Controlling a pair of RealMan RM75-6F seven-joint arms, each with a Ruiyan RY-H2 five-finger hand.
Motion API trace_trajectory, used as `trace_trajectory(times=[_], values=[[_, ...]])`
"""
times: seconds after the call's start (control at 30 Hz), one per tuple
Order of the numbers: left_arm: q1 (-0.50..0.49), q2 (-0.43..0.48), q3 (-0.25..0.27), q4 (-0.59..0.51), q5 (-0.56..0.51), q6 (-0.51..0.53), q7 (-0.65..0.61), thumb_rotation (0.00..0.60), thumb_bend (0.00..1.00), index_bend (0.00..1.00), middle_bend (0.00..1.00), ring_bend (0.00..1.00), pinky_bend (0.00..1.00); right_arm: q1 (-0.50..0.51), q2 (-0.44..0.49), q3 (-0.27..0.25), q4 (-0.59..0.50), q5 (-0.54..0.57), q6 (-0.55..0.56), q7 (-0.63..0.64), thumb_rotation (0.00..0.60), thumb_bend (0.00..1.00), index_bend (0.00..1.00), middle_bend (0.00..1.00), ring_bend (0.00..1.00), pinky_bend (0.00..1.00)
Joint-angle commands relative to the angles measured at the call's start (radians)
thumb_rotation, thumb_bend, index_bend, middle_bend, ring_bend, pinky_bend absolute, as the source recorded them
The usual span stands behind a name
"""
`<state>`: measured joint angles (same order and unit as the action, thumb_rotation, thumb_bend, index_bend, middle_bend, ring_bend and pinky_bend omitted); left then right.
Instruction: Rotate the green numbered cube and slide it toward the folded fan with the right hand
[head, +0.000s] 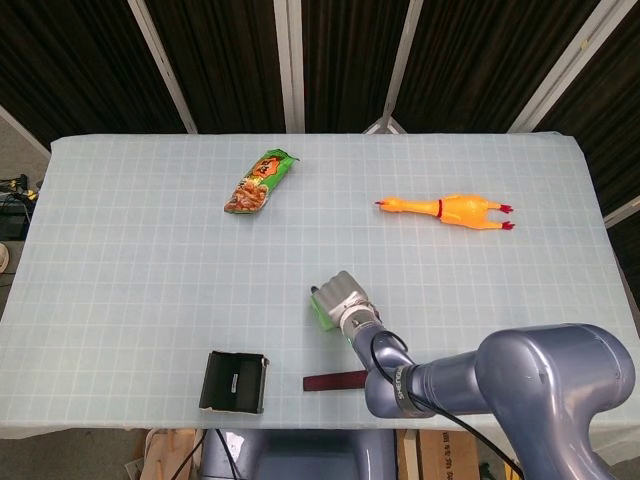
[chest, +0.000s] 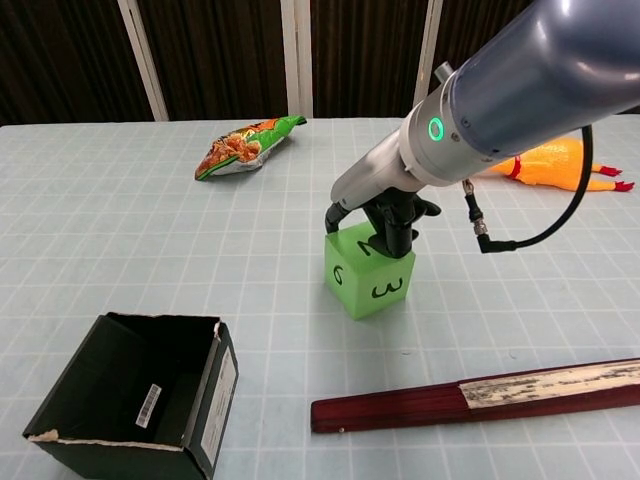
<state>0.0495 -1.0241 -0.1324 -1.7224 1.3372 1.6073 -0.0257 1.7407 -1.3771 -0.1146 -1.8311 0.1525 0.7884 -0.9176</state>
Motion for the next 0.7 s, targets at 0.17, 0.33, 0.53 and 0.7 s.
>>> trace_trajectory(times=[0.17,0.33,0.53,0.7], values=[[0.001,0.0,-0.001,0.0,-0.001,0.002,0.001,0.6,0.26,0.03,0.0,0.04,0.16,0.033,0.007,-0.007,-0.055,0.024,0.038,-0.03,0.6,0.73,0.16,0.83,0.86,0.71],[0.003,0.0,-0.003,0.0,-0.003,0.006,-0.002,0.6,0.26,0.03,0.0,0.04,0.16,0.058,-0.003,-0.013,-0.091,0.052,0.091,-0.065,0.6,0.73,0.16,0.83,0.86,0.71],[0.005,0.0,-0.003,0.0,-0.003,0.008,-0.003,0.6,0.26,0.03,0.0,0.04,0.16,0.074,-0.006,-0.02,-0.131,0.08,0.125,-0.102,0.6,0.73,0.17,0.83,0.86,0.71],[0.005,0.0,-0.003,-0.001,-0.001,0.011,-0.002,0.6,0.26,0.03,0.0,0.04,0.16,0.076,-0.005,-0.021,-0.162,0.092,0.15,-0.123,0.6,0.73,0.18,0.83,0.86,0.71]])
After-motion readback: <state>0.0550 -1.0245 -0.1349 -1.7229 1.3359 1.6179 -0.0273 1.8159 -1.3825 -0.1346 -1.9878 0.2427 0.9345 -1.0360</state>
